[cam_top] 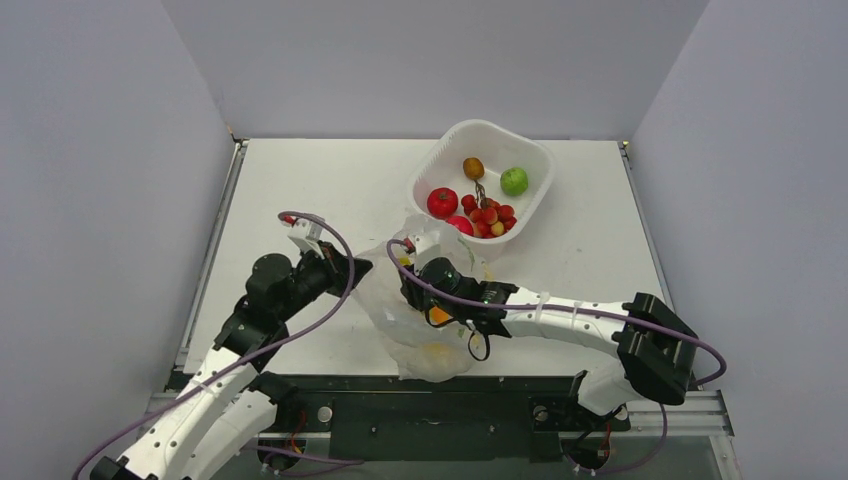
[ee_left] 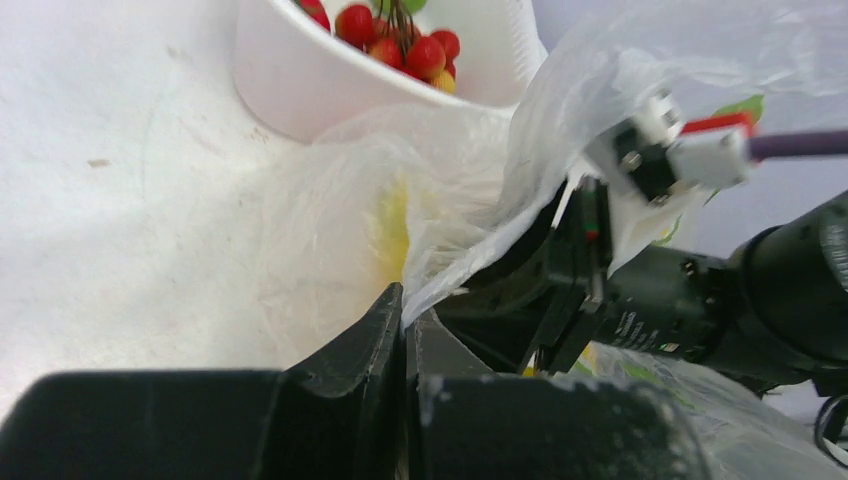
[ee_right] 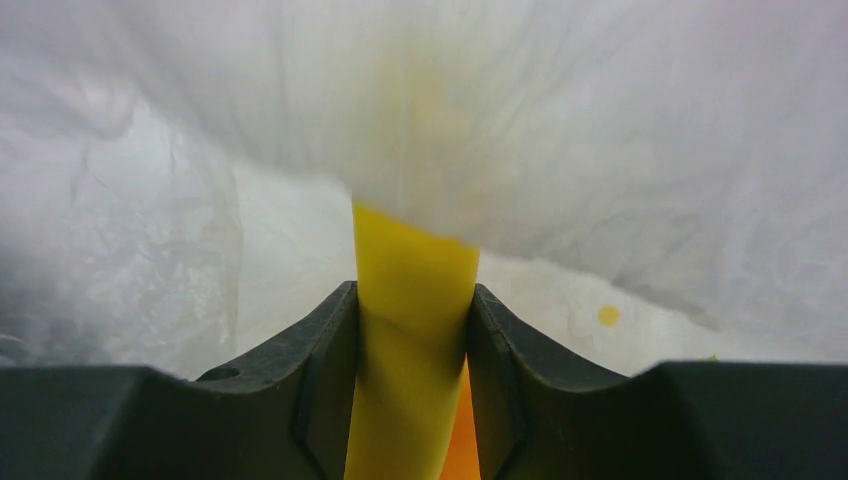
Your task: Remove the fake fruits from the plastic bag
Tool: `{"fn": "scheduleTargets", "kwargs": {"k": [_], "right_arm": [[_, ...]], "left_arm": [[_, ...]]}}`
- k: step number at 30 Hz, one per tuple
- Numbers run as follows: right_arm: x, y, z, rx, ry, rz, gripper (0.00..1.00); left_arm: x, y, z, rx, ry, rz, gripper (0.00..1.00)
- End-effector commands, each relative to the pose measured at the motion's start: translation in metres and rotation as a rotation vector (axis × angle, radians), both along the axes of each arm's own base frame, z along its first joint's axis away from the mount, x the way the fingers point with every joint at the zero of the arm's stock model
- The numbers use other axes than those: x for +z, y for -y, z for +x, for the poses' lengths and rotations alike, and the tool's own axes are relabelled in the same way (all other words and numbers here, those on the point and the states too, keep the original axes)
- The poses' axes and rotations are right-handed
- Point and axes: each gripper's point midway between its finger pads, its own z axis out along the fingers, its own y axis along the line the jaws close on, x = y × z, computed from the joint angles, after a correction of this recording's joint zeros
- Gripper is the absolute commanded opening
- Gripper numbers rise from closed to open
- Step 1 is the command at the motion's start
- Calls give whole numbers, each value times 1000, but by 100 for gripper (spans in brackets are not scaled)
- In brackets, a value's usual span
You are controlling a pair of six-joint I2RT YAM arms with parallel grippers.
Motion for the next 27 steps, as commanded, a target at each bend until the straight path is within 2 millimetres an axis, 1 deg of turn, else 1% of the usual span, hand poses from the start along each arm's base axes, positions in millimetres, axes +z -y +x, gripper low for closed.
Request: {"fn": "scheduleTargets", "kwargs": {"k": [1, 3, 4, 5, 6, 8, 9, 11, 12, 13, 14, 15, 16, 18, 20, 21, 22, 23, 24, 25, 27], "right_arm": [[21, -23, -14, 206, 79, 60, 0], [21, -30, -25, 254, 90, 56, 0], [23, -34, -33, 286, 105, 52, 0], [25, -34, -34, 294, 127, 45, 0], [29, -37, -40, 304, 146, 48, 0], [37, -35, -39, 281, 193, 53, 0], [41, -31, -35, 252, 215, 62, 0], [47, -27, -29, 201, 244, 81, 0], [46, -23, -27, 183, 249, 82, 0], [55, -22, -24, 163, 273, 110, 0], [53, -18, -23, 159, 281, 111, 0], [64, -17, -21, 146, 311, 142, 0], [69, -14, -18, 118, 330, 159, 0], [81, -8, -12, 63, 362, 188, 0], [92, -6, -4, 20, 386, 187, 0], [92, -6, -1, 5, 390, 173, 0], [101, -7, 2, -10, 398, 173, 0], [101, -9, 5, -13, 400, 162, 0], [109, -11, 8, -21, 412, 165, 0], [109, -13, 9, -24, 413, 163, 0], [122, -20, 11, -18, 428, 182, 0]], "left_arm": [[53, -20, 12, 87, 182, 51, 0], [61, -20, 15, 98, 188, 43, 0], [59, -18, 17, 92, 172, 47, 0], [60, -17, 18, 87, 164, 48, 0], [55, -15, 21, 83, 146, 59, 0], [46, -19, 25, 113, 118, 82, 0], [41, -21, 27, 126, 109, 90, 0], [41, -26, 27, 151, 132, 86, 0], [40, -26, 26, 155, 140, 83, 0], [39, -27, 25, 156, 149, 80, 0], [34, -29, 25, 162, 142, 87, 0], [33, -32, 24, 174, 142, 88, 0], [27, -33, 23, 177, 128, 96, 0], [21, -33, 19, 165, 118, 101, 0], [16, -28, 13, 125, 112, 102, 0], [15, -26, 10, 105, 114, 102, 0], [11, -26, 8, 99, 105, 109, 0], [9, -26, 7, 92, 101, 116, 0], [5, -27, 5, 87, 89, 127, 0], [5, -26, 4, 76, 91, 136, 0], [3, -26, 1, 55, 91, 159, 0]]}}
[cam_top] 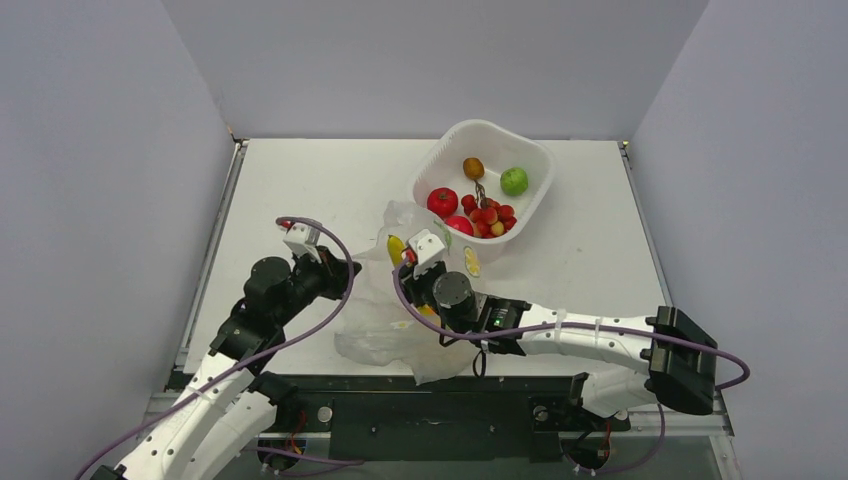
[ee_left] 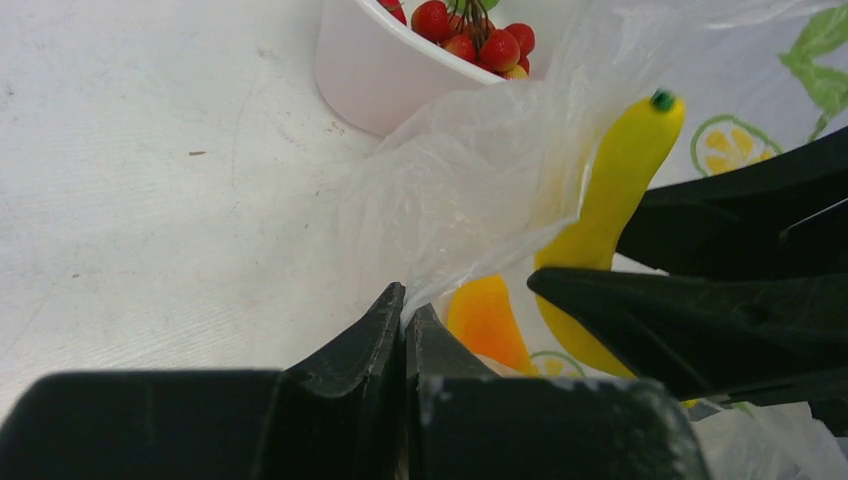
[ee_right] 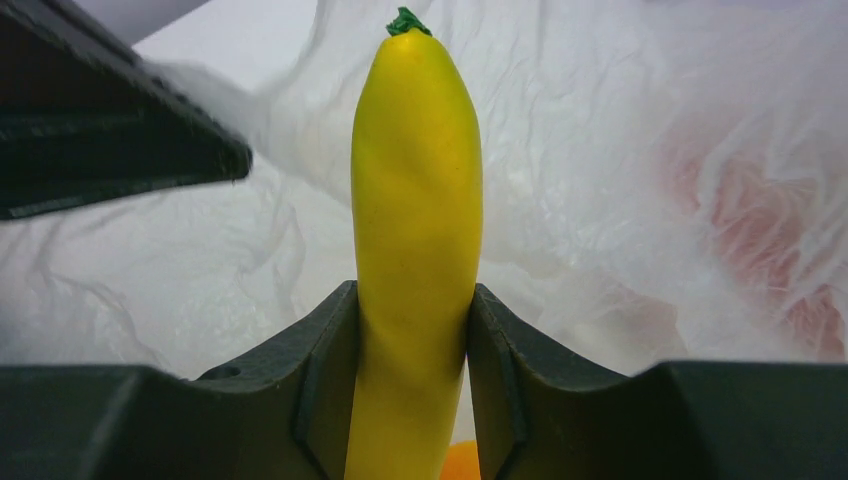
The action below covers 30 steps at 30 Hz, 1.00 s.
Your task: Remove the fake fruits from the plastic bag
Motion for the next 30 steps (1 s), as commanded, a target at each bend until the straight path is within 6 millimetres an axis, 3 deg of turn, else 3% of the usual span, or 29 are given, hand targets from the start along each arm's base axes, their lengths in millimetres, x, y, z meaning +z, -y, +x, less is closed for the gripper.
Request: {"fn": "scheduleTargets", "kwargs": {"k": [1, 8, 16, 19, 20, 24, 27, 30], "right_arm": [[52, -14, 15, -33, 80, 104, 0], [105, -50, 3, 116, 145, 226, 0], [170, -51, 34, -7, 213, 461, 0], [173, -50, 54, -118, 225, 444, 0], [183, -43, 62, -184, 239, 452, 0], [192, -28, 85, -369, 277, 432, 0], [201, -32, 95, -415, 285, 428, 0], [215, -48, 88, -318, 238, 415, 0]], "left_arm": [[1, 1, -7, -60, 17, 54, 0], [8, 18, -6, -179, 6, 97, 0], [19, 20, -1, -176, 42, 91, 0], [34, 11, -4, -126, 89, 69, 0], [37, 8, -5, -117, 99, 64, 0], [54, -3, -16, -71, 141, 29, 0], [65, 0, -29, -101, 154, -26, 0], [65, -7, -27, -70, 153, -3, 0]]}}
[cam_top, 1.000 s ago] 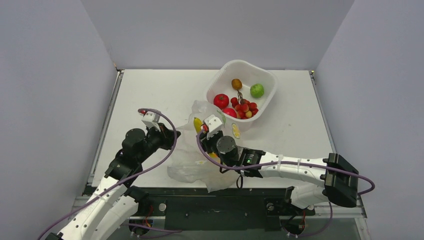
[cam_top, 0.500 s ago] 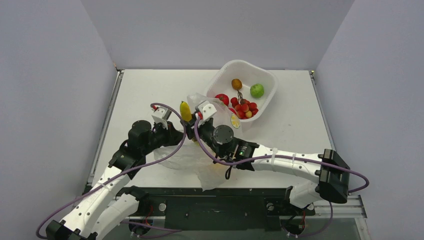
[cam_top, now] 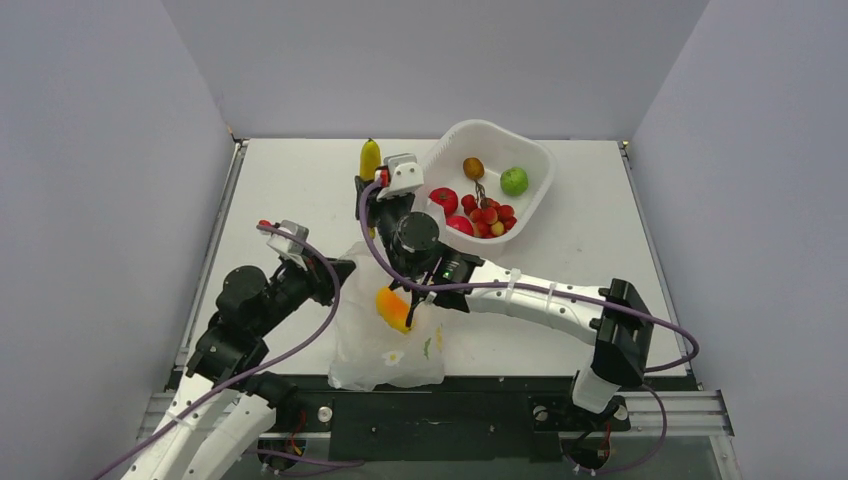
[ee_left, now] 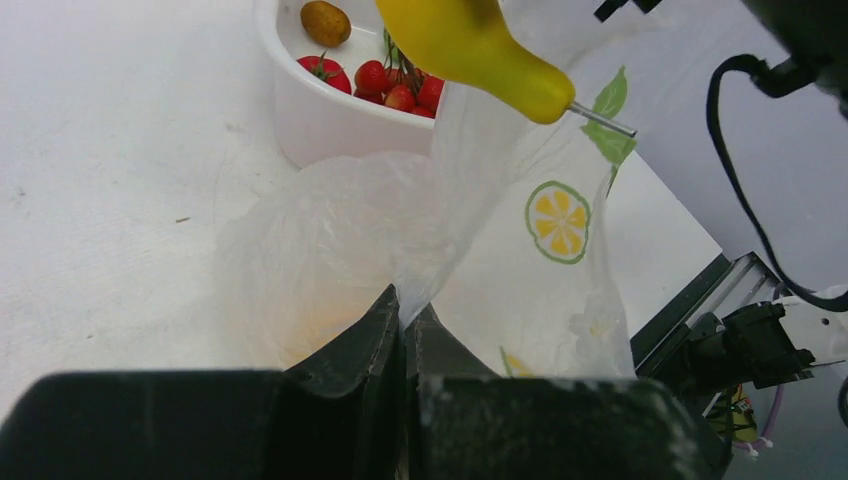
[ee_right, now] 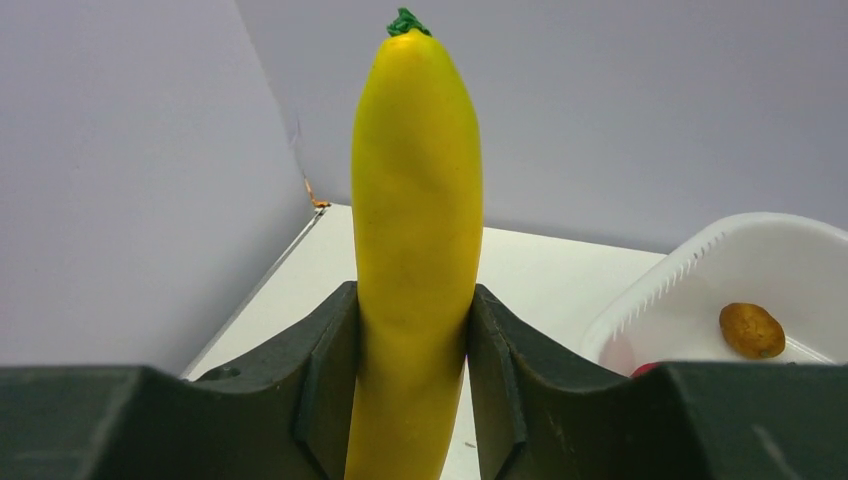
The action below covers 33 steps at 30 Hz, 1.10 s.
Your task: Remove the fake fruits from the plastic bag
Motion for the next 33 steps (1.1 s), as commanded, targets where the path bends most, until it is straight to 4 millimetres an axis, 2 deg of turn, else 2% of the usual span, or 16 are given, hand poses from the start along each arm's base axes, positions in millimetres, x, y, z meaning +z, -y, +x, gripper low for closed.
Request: {"fn": "scheduleTargets", "kwargs": {"k": [1, 2, 3, 4, 5, 9, 12, 14, 17, 21, 24, 25, 26, 27, 29, 33], "right_arm": [[58, 1, -3, 38, -2, 88, 0], [57, -6, -9, 106, -38, 77, 0], [72, -7, -13, 137, -40, 102, 0], [68, -10, -18, 183, -77, 92, 0], [77, -10, -22, 206, -82, 104, 0], [67, 3, -29, 291, -189, 53, 0], [73, 28, -28, 327, -227, 83, 0], [74, 49, -16, 323, -270, 114, 0], [62, 102, 20, 206, -331, 151, 0], [32, 166, 65, 79, -403, 215, 0], [-14, 201, 94, -51, -497, 168, 0], [-44, 216, 107, -114, -571, 127, 0], [-58, 228, 116, -153, -605, 115, 0], [-86, 232, 122, -174, -680, 79, 0], [-120, 238, 132, -192, -769, 47, 0], [-154, 230, 145, -159, -852, 1, 0]], "left_arm": [[18, -10, 5, 62, 23, 2, 0], [19, -14, 7, 76, 32, 29, 0], [20, -19, 14, 111, 35, 49, 0], [19, -22, 17, 125, 45, 80, 0], [20, -25, 24, 154, 46, 101, 0], [22, -33, 42, 199, 67, 193, 0], [21, -40, 49, 234, 87, 238, 0], [16, -43, 49, 245, 102, 248, 0], [5, -49, 48, 265, 117, 266, 0], [4, -64, 44, 316, 138, 306, 0], [5, -73, 42, 354, 151, 313, 0], [6, -73, 41, 354, 154, 314, 0], [6, -73, 40, 353, 159, 312, 0], [7, -74, 40, 353, 163, 311, 0], [10, -74, 38, 354, 179, 301, 0], [13, -67, 34, 311, 200, 280, 0]]}}
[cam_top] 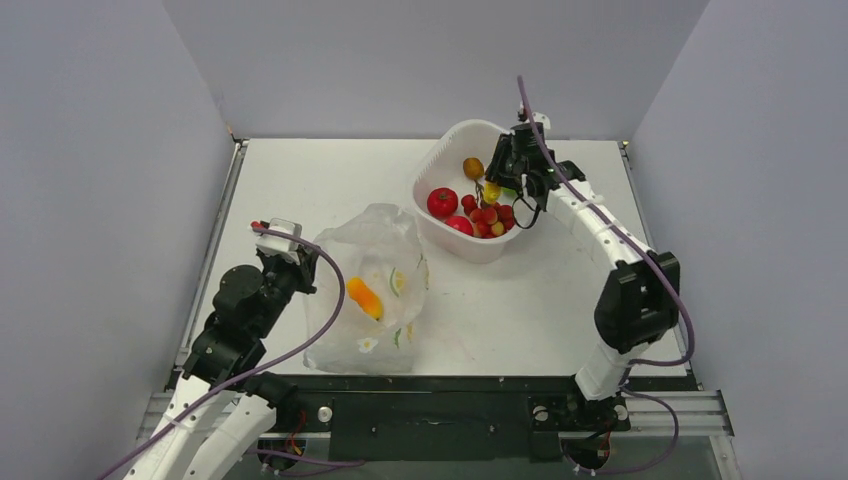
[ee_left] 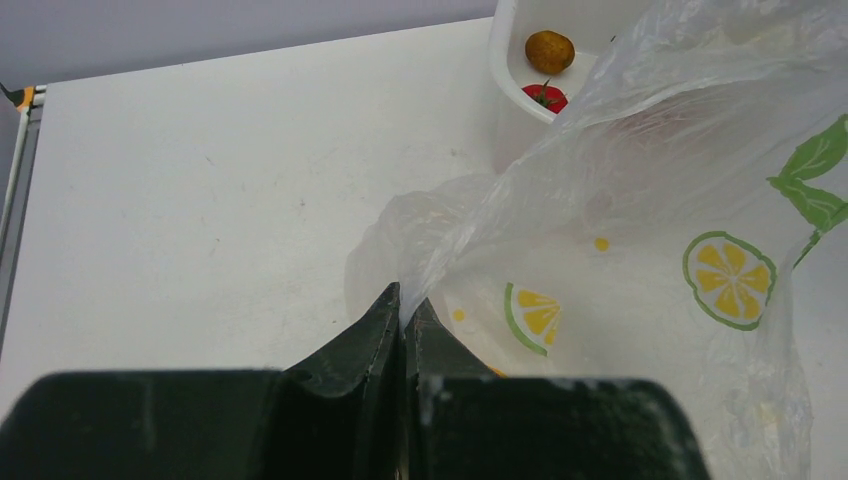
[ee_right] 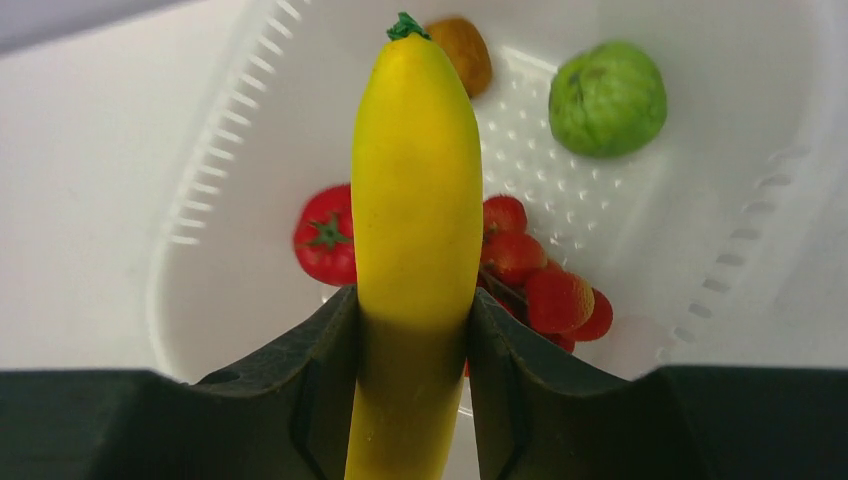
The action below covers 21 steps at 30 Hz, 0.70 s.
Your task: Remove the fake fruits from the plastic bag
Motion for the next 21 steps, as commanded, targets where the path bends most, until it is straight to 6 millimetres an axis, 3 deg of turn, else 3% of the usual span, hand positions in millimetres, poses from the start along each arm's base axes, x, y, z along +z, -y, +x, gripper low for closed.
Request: {"fn": "scheduleTargets", "kwargs": {"k": [1, 5, 9, 10, 15, 21], "right_arm": [[-32, -14, 1, 75, -118, -11, 1], [-61, -22, 6, 98, -175, -29, 12], [-73, -25, 8, 112, -194, -75, 41], [-73, -24, 8, 109, -191, -88, 49], [-64, -9, 4, 80, -162, -195, 70], [-32, 4, -8, 74, -97, -279, 76]], "left_arm": [[10, 3, 0, -24, 52, -10, 0], [10, 9, 0, -57, 45, -8, 0], [8, 16, -1, -99, 35, -3, 0], [7, 17, -1, -103, 32, -2, 0], [7, 21, -2, -123, 28, -2, 0], [5, 26, -2, -150, 16, 1, 0]]}}
